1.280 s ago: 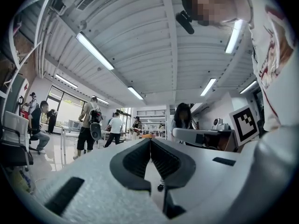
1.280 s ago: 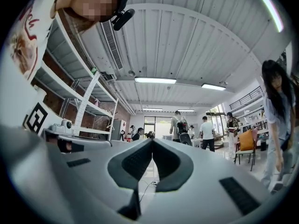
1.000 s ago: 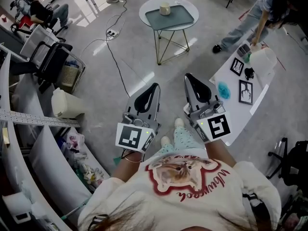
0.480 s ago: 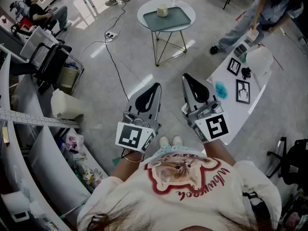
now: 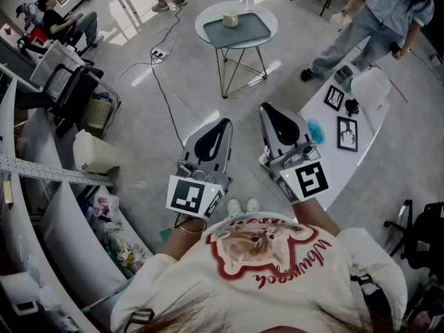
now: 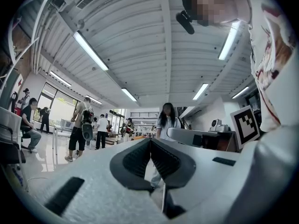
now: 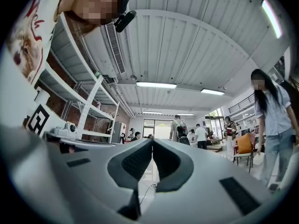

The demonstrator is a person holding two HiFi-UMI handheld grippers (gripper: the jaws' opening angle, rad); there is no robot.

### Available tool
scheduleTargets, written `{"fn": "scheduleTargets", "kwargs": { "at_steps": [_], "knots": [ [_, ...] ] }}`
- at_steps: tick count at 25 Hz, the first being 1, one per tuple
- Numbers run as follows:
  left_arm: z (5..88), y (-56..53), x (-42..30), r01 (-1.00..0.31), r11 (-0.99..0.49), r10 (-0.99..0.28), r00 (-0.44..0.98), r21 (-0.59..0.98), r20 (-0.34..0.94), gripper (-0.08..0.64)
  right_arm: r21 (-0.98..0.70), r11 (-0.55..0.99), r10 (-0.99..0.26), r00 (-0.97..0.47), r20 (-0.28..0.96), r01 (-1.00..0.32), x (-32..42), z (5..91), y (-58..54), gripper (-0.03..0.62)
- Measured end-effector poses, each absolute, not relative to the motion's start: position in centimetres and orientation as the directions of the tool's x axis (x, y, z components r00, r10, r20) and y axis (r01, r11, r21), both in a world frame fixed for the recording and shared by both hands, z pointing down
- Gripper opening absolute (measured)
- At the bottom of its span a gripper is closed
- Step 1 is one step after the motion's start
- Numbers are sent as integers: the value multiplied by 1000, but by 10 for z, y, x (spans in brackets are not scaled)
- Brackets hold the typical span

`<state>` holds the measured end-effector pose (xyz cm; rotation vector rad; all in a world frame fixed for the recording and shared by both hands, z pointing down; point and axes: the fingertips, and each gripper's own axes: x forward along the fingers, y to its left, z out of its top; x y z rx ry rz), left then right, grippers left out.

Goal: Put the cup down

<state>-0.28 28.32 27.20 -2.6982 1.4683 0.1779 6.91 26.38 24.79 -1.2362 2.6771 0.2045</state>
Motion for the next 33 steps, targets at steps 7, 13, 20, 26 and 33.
{"fn": "scheduleTargets", "kwargs": {
  "at_steps": [7,13,20,26,33],
  "knots": [
    [269,289,-2,-842,-540,-833,535,-5,-138,15,37,635,-747,-625,-224,-772,71,248,267,29],
    [270,292,2,-838,-546,-830,541,-3,-139,15,41,637,-747,-629,-215,-770,73,250,271,29],
    [267,294,2,-839,-544,-830,539,-3,-146,15,33,640,-746,-632,-210,-767,71,246,273,29],
    [266,296,1,-838,-546,-829,539,8,-151,15,36,646,-736,-635,-234,-762,67,240,275,29],
    [266,296,-1,-840,-543,-831,535,10,-154,15,42,645,-739,-637,-219,-763,65,242,276,29]
  ]
}}
